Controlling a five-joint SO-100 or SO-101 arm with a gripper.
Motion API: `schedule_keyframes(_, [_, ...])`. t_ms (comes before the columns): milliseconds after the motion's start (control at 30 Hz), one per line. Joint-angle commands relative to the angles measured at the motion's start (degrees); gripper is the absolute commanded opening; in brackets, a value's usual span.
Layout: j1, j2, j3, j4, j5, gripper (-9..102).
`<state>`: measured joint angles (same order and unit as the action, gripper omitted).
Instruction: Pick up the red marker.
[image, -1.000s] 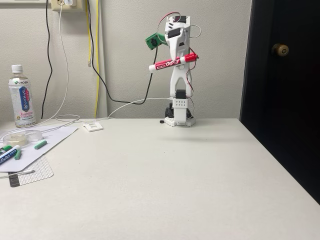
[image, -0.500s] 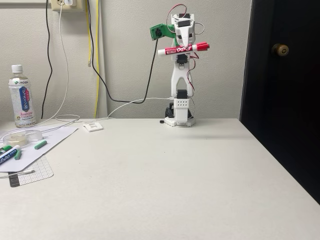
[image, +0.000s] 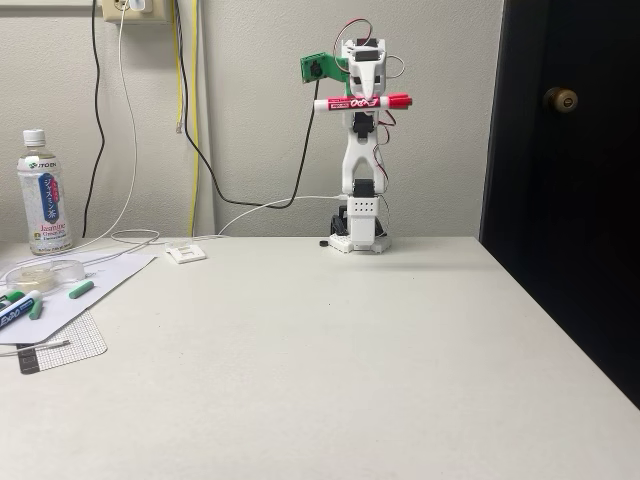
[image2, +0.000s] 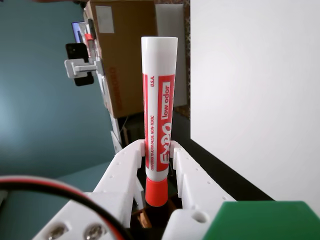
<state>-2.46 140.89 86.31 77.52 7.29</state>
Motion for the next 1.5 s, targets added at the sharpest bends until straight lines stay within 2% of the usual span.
schedule_keyframes(0, [0.18,6.59,7.03,-2.99,-1.14,0])
schedule_keyframes(467, [2.37,21.53,26.63,-8.00,-3.43,0])
schedule_keyframes(1467, [4.31,37.62,49.22,-13.18,-5.36,0])
